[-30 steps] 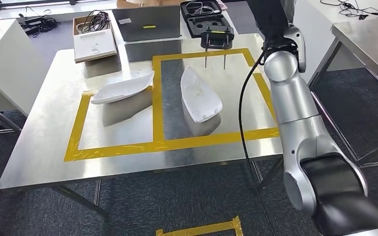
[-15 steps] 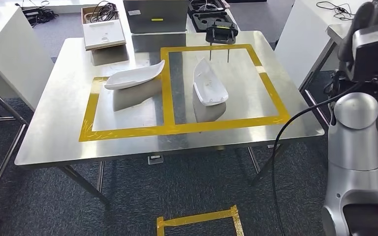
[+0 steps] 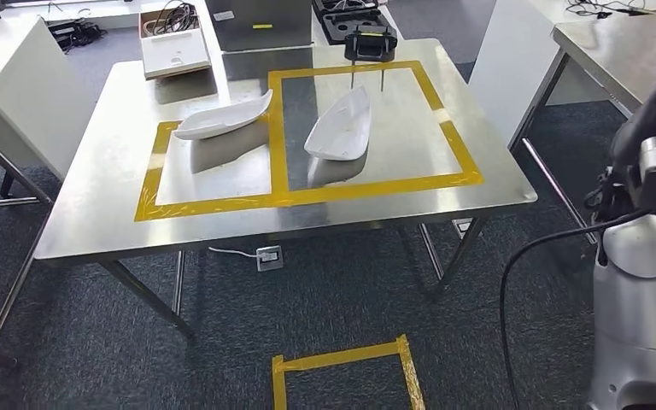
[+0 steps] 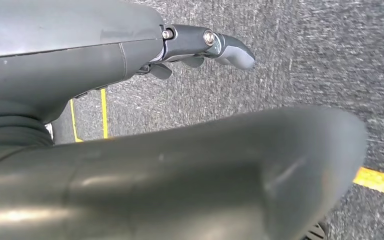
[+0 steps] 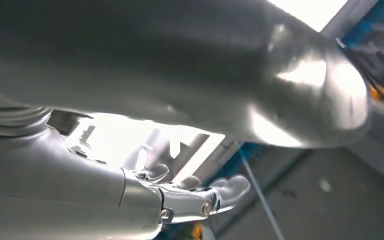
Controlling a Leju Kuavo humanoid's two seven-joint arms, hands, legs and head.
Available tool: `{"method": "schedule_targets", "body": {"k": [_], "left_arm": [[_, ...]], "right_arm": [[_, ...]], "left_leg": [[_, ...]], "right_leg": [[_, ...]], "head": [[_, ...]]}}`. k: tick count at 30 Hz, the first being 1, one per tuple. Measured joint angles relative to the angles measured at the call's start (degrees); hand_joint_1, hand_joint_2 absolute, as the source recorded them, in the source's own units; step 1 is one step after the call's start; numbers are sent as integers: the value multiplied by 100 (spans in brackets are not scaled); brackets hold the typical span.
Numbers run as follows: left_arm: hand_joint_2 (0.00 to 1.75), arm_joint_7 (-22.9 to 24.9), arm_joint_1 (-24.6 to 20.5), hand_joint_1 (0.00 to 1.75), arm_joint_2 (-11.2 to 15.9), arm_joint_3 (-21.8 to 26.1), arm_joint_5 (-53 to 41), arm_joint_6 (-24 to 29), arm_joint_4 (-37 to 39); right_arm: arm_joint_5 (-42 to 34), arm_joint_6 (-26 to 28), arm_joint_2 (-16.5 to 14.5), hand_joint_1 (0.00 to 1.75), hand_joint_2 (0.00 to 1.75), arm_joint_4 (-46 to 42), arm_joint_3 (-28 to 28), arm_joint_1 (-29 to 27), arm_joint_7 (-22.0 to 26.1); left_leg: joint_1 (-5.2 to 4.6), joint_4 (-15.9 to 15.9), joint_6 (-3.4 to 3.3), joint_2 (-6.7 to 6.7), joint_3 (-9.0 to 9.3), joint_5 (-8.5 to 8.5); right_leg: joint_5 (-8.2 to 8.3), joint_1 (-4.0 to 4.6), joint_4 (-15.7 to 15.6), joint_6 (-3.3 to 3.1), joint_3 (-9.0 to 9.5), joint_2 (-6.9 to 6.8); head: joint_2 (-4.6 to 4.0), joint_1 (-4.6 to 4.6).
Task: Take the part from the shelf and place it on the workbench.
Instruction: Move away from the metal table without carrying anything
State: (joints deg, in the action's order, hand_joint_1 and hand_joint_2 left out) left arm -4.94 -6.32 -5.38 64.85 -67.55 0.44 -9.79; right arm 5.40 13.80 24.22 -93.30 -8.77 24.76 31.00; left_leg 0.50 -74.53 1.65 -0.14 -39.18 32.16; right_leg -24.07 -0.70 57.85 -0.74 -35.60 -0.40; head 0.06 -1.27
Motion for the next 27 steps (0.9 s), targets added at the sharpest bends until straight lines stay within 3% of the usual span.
{"method": "schedule_targets", "body": {"k": [1, 2, 4, 6, 8, 9, 10, 12, 13, 14, 15, 17, 19, 21, 23, 24, 25, 27], "left_arm": [[0, -4, -21, 0, 0, 0, 3, 0, -2], [0, -9, -39, 0, -1, 0, 8, 0, -2], [0, -26, -58, 0, -2, 0, 27, 0, -2], [0, -45, -49, 0, -1, 0, 43, 0, -2], [0, -42, -15, 0, 0, 0, 61, 0, -1], [0, -30, 5, 0, 3, 0, 78, 0, -2], [0, -14, 22, 0, 7, 1, 102, 0, -2], [0, 13, 54, 0, 18, 5, 148, 0, -4], [0, 18, 71, 0, 21, 15, 170, 0, -4], [0, 21, 87, 0, 22, 28, 185, 0, -4], [0, 26, 101, 0, 22, 41, 196, 0, -3], [0, 46, 113, 0, 16, 56, 188, 0, -2], [0, 87, 110, 0, 9, 57, 133, 0, -2], [0, 124, 114, 0, 6, 57, 67, 0, -2], [0, 139, 123, 0, 8, 57, 21, 0, -2], [0, 143, 124, 0, 4, 57, 0, 0, -2], [0, 146, 122, 0, -1, 57, -20, 0, -1], [0, 151, 103, 0, -7, 57, -65, 0, -1]], "right_arm": [[40, 37, 0, 0, 0, -1, 32, -169, 49], [78, 68, 0, 0, 0, -4, 63, -301, 91], [132, 116, -4, 0, 0, -10, 126, -483, 137], [169, 141, -15, 0, 0, -4, 179, -614, 147], [185, 148, -25, 0, 0, 24, 211, -732, 143], [191, 151, -30, 0, 0, 44, 232, -782, 138], [201, 153, -32, 0, 0, 69, 256, -824, 133], [231, 140, -46, 0, 0, 144, 298, -900, 122], [245, 117, -61, 0, 0, 194, 308, -946, 113], [263, 75, -85, 0, 0, 263, 311, -999, 97], [286, 28, -119, 0, 0, 342, 314, -1052, 80], [362, -66, -201, 0, 0, 502, 332, -1143, 40], [469, -145, -306, 0, 0, 647, 380, -1208, 4], [596, -296, -438, 0, 0, 858, 442, -1252, -112], [748, -546, -571, 0, 0, 1176, 478, -1261, -322], [852, -680, -630, 0, 0, 1369, 483, -1247, -423], [986, -801, -685, 0, 0, 1585, 485, -1224, -514], [1301, -991, -781, 0, 0, 2123, 485, -1158, -636]], "left_leg": [[5, 207, 3, 0, 232, -158], [8, 580, 3, -4, 532, -208], [-5, 1296, -46, -26, 1019, -100], [-38, 1547, -144, -40, 1123, -18], [-44, 1546, -255, -11, 1030, -117], [-40, 1553, -306, 8, 964, -186], [-36, 1558, -343, 25, 888, -260], [-47, 1552, -381, 40, 723, -409], [-57, 1546, -387, 42, 638, -483], [-67, 1537, -388, 44, 550, -554], [-76, 1526, -385, 44, 460, -620], [-91, 1504, -370, 43, 312, -737], [-104, 1495, -322, 34, 231, -841], [-95, 1522, -245, 33, 212, -941], [-81, 1529, -166, 32, 169, -971], [-78, 1449, -128, 25, 117, -847], [-74, 1273, -89, 17, 45, -621], [-49, 650, -22, 9, -101, -17]], "right_leg": [[67, -7, 13, 24, -91, -11], [123, -9, 33, 54, -168, -19], [225, -9, 74, 128, -266, -23], [330, -14, 61, 207, -285, -24], [330, -35, 53, 279, -325, -16], [170, -44, 162, 309, -390, -11], [-93, -49, 387, 330, -485, -6], [-689, -46, 1121, 354, -690, -2], [-828, -43, 1463, 355, -739, 0], [-827, -38, 1672, 347, -711, 1], [-717, -30, 1689, 326, -584, 1], [-502, 3, 1125, 243, -23, 6], [-561, 52, 350, 147, 528, 3], [-627, 98, 40, 78, 679, 2], [-504, 89, -2, 9, 602, -2], [-421, 72, -31, -31, 543, -6], [-333, 51, -56, -63, 470, -10], [-176, 40, -68, -94, 302, -12]], "head": [[0, 1], [1, 1], [1, 4], [1, 3], [1, 0], [1, 0], [1, 2], [1, 2], [1, 2], [0, 2], [0, 2], [0, 2], [1, 0], [1, 3], [1, 7], [0, 4], [0, 0], [0, -4]]}}
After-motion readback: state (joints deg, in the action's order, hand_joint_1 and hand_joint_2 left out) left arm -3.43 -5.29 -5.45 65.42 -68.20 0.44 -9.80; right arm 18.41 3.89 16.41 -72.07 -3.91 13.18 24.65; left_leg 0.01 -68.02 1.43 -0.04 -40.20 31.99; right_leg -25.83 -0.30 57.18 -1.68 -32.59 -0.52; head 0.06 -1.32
